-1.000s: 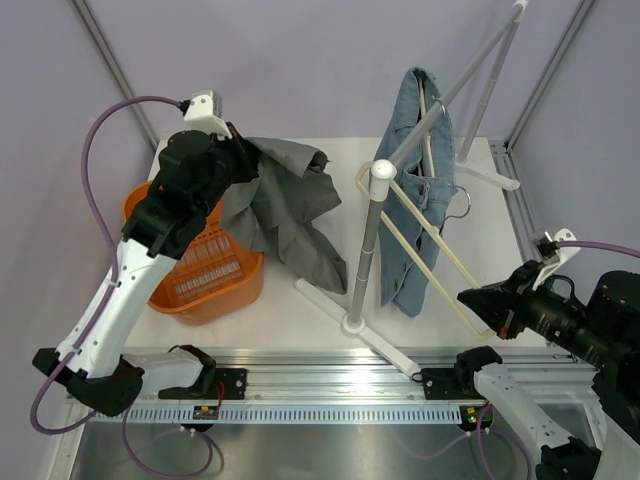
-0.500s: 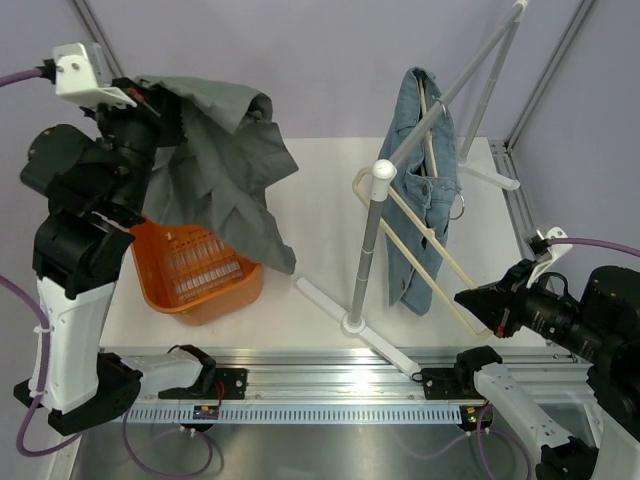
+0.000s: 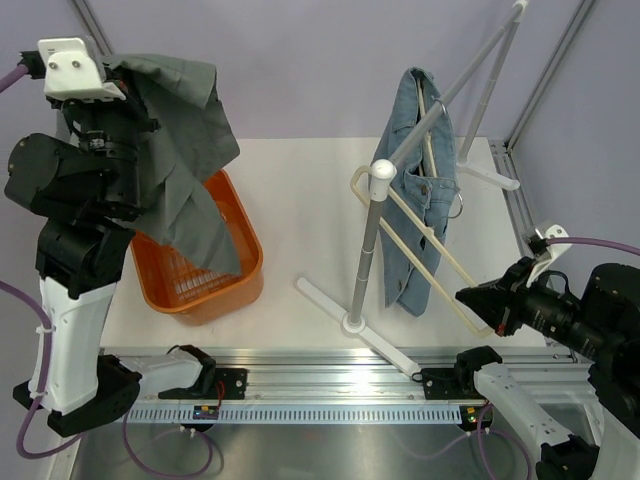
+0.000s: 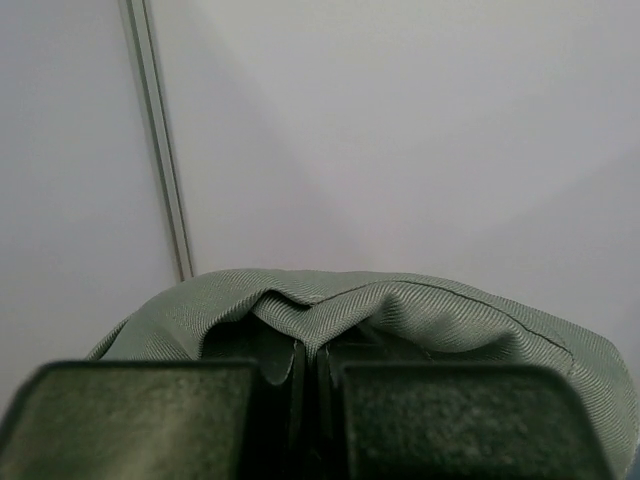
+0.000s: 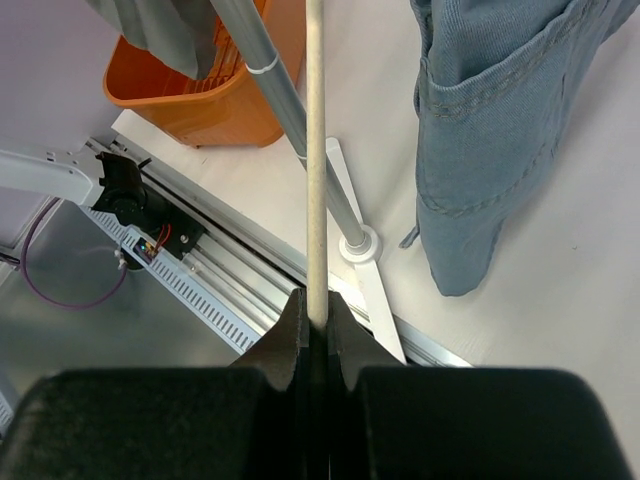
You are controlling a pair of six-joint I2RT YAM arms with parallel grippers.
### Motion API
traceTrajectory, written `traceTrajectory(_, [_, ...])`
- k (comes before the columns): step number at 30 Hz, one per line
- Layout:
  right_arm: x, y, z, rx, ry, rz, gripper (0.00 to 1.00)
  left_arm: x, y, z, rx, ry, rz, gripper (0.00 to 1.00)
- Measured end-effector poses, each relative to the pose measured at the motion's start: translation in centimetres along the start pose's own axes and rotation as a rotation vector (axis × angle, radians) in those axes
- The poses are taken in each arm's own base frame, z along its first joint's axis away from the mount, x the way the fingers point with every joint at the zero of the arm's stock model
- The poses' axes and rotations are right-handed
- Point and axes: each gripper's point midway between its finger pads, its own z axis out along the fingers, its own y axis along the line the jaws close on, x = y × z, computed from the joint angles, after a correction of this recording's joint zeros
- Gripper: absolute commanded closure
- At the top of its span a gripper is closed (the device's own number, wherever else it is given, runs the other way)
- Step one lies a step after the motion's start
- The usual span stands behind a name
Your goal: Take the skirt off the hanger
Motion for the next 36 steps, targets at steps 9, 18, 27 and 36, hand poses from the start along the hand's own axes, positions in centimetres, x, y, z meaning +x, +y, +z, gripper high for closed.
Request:
traceTrajectory(9, [0.5,-0.5,0.9,0.002,0.038,0.004,1.0,4.0,-1.0,0.4,0.01,0.051,0.08,1.0])
traceTrajectory(18, [1.7,-1.2,2.0,0.005,0.072,0.038,1.0,16.1,-2.7,-5.7,0.09,0.316,-0.079,1.0])
traceTrajectory(27, [1.5,-0.8,1.3,0.002,0.056,0.031,1.0,19.3,-0.6,-10.6,0.002,0.47,-0.241,1.0])
traceTrajectory(36, [0.4,0.2,0.5,-0.029,0.022,-0.005,1.0,24.7,2.8,-12.9,-0.215,0.689,-0.112,1.0])
